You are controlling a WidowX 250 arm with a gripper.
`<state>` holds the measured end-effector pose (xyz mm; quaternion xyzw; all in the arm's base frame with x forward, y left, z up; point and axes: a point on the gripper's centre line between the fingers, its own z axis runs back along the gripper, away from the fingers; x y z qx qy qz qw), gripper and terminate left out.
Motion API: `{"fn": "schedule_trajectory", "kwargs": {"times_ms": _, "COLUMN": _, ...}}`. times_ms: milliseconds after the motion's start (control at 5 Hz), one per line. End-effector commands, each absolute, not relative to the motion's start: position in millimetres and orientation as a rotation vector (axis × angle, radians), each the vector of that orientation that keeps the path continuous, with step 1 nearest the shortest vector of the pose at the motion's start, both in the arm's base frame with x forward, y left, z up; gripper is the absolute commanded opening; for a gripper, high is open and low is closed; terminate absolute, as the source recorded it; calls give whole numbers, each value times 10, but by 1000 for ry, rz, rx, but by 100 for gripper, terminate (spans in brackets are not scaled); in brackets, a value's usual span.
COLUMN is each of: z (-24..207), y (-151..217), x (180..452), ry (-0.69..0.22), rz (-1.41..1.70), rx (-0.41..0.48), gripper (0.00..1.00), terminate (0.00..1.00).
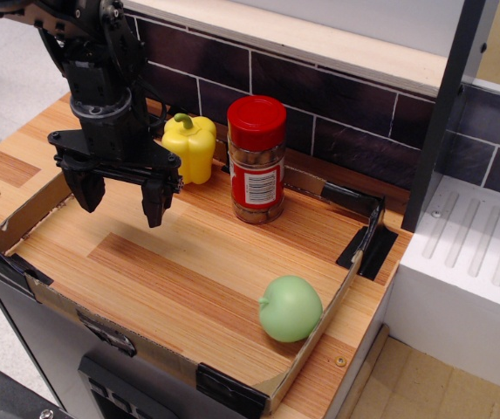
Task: Topple basil bottle
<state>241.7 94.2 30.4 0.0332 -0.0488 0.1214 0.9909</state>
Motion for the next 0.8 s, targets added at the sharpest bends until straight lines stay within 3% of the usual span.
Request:
{"fn": "schedule_trajectory", "kwargs": {"times_ms": 0, "z": 304, "y": 942, "x": 2417, "ry": -98, "rz": 243, "rx": 67, "gripper": 100, "terminate": 0}}
{"fn": "schedule_trajectory", "kwargs": {"times_ms": 600, "z": 515, "y": 309, "x": 2587, "ry": -121, "rz": 32, "rx": 65, "gripper": 100, "terminate": 0}}
